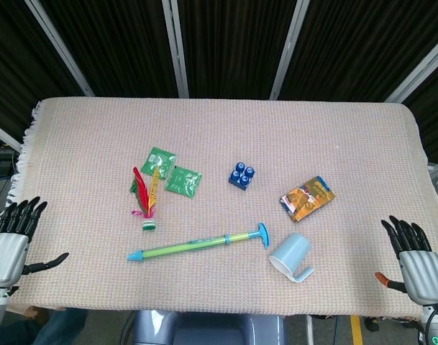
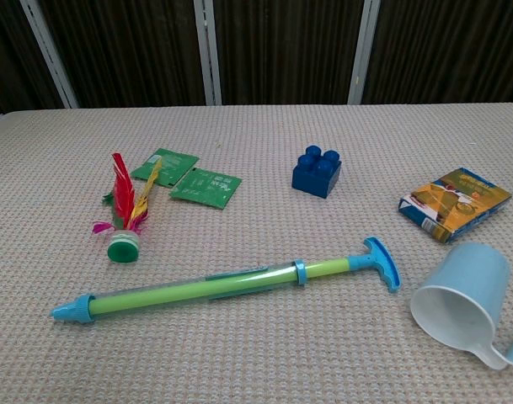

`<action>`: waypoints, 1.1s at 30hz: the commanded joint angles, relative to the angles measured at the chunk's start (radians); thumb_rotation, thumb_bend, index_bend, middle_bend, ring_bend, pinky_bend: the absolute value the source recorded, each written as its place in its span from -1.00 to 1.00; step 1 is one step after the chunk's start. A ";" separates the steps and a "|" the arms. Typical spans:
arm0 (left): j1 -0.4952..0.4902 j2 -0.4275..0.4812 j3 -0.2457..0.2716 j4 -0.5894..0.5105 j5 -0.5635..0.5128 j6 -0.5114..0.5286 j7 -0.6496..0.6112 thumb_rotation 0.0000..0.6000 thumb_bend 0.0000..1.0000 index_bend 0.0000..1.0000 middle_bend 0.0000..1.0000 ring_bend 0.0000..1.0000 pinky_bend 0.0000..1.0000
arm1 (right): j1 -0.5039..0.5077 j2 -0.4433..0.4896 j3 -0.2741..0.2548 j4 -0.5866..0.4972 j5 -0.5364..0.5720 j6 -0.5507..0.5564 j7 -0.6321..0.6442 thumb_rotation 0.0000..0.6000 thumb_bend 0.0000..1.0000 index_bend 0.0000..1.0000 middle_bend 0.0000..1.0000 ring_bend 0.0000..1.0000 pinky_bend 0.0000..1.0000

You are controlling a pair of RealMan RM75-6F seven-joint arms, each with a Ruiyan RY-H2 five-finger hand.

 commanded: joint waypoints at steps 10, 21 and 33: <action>-0.031 -0.015 -0.018 0.029 -0.011 -0.043 -0.011 0.05 -0.83 -1.00 -1.00 -1.00 -1.00 | 0.002 0.004 -0.002 -0.001 -0.009 0.000 0.020 1.00 -0.84 -1.00 -1.00 -1.00 -1.00; -0.239 -0.040 -0.134 0.230 0.014 -0.196 0.060 0.19 -0.70 -0.59 -1.00 -1.00 -1.00 | -0.011 0.012 -0.007 -0.009 -0.035 0.036 0.035 1.00 -0.84 -1.00 -1.00 -1.00 -1.00; -0.491 -0.149 -0.154 0.399 0.026 -0.490 0.161 0.43 -0.63 -0.50 -1.00 -1.00 -1.00 | -0.009 0.003 0.016 -0.006 0.014 0.026 0.016 1.00 -0.84 -1.00 -1.00 -1.00 -1.00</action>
